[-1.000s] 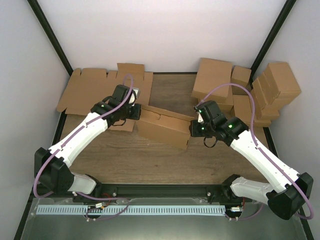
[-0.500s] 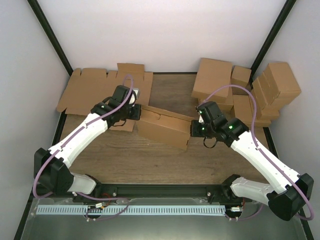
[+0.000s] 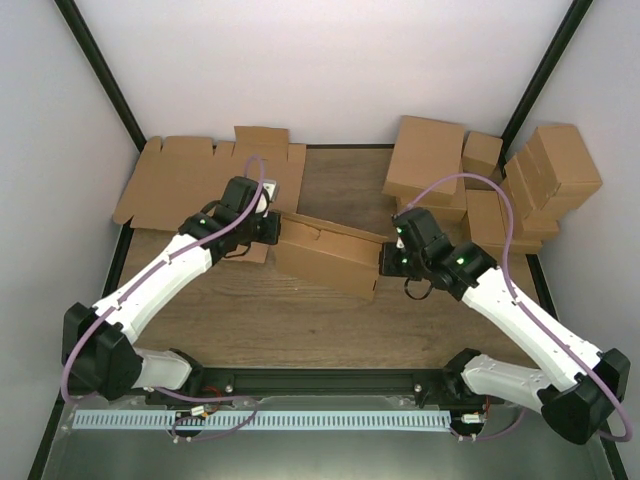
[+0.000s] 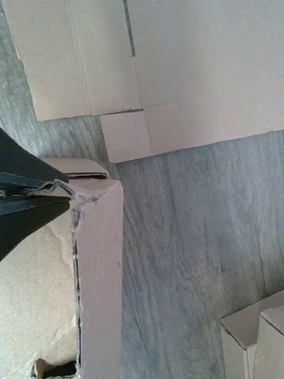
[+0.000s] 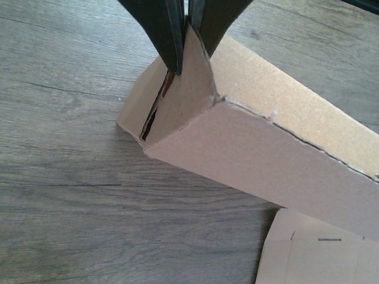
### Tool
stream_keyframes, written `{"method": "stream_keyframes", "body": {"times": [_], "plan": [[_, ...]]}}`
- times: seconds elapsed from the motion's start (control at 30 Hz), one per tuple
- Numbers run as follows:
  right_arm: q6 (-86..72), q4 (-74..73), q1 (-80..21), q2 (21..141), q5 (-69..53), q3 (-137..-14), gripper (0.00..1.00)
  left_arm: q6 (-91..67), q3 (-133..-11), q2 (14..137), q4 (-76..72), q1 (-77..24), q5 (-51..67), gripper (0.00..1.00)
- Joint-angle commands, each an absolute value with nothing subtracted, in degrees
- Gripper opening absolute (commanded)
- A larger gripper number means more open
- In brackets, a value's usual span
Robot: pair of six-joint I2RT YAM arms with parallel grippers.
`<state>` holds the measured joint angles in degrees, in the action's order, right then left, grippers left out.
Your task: Fold the paper box
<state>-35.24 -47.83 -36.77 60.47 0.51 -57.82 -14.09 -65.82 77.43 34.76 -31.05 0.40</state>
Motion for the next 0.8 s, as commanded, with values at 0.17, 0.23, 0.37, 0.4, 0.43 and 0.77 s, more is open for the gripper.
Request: {"method": "stream_keyframes", "body": {"times": [0.17,0.23,0.37,0.4,0.43,0.77], "plan": [[-42.2,-55.5,-45.3,65.4,11.8,-61.5,0.11,-13.8,-60.6,77.5,38.7,-33.0,2.6,0.04],[-42.2,-55.2,-45.3,64.4,12.2,-62.4,0.15,-14.0,-60.2,77.2,38.7,-33.1,2.1,0.04],[-41.8,-56.1,-45.3,63.7,13.8,-65.6,0.22,-14.2,-60.1,76.4,38.7,-33.2,1.3,0.04],[-41.6,-56.2,-45.3,63.8,13.9,-66.2,0.22,-14.1,-60.3,76.4,38.8,-33.2,1.2,0.04],[-41.4,-56.3,-45.3,63.9,13.9,-66.9,0.23,-14.2,-60.5,76.5,38.9,-33.2,1.2,0.04],[-41.6,-57.4,-45.3,65.2,15.3,-69.1,0.10,-14.1,-61.3,76.3,39.5,-33.3,1.0,0.04]]}}
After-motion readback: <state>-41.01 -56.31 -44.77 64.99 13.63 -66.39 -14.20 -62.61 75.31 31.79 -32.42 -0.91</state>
